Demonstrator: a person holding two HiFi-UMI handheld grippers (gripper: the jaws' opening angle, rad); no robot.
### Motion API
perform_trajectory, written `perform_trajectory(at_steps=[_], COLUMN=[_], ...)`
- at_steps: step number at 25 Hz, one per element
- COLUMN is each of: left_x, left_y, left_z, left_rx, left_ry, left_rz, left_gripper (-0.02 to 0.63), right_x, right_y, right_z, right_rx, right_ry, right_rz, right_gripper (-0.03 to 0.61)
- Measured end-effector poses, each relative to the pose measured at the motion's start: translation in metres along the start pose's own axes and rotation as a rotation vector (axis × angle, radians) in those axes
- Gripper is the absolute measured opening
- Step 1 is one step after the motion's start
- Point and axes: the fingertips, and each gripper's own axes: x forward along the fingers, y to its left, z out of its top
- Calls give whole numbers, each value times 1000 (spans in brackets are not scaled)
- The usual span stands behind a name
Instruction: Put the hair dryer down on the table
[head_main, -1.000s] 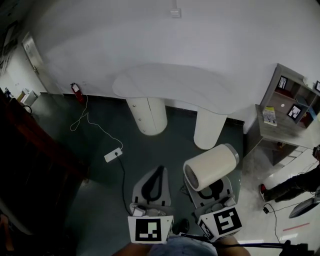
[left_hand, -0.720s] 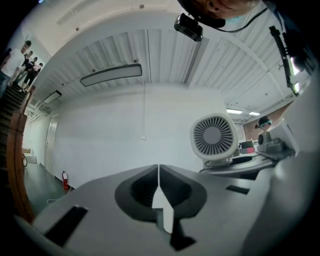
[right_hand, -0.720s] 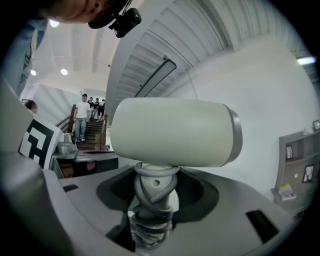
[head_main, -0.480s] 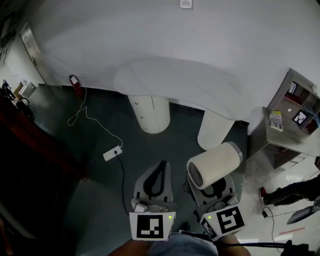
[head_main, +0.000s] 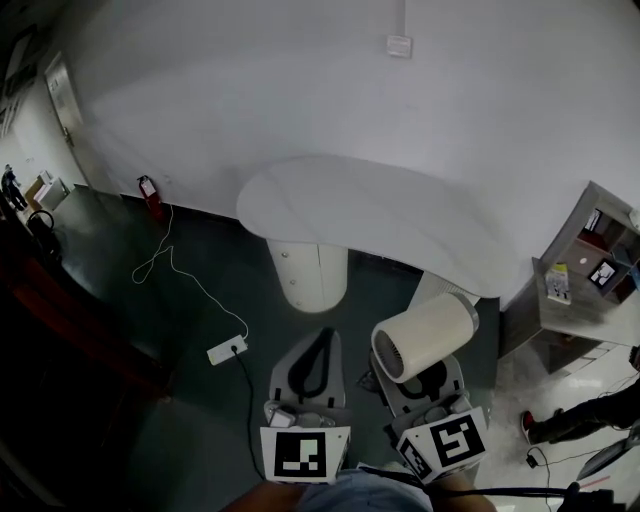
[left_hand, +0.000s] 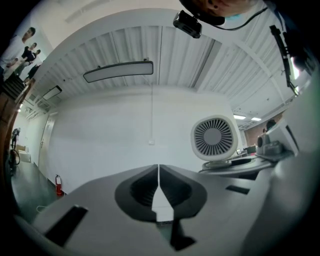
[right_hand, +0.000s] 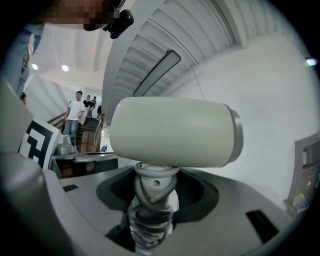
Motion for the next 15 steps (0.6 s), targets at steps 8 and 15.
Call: perform_trajectory(at_steps=[8, 15], left_x=[39, 80], left_y=[24, 39], left_z=[-11, -41], left_rx=[-32, -37], left_ry=[16, 82], left_rz=[-36, -45], left_gripper=[12, 12], right_x=[43, 80], right_y=[-11, -36], right_z=[4, -17], right_rx=[-23, -4], right_ry=[16, 51], right_rz=[-30, -49], right_gripper=[218, 218])
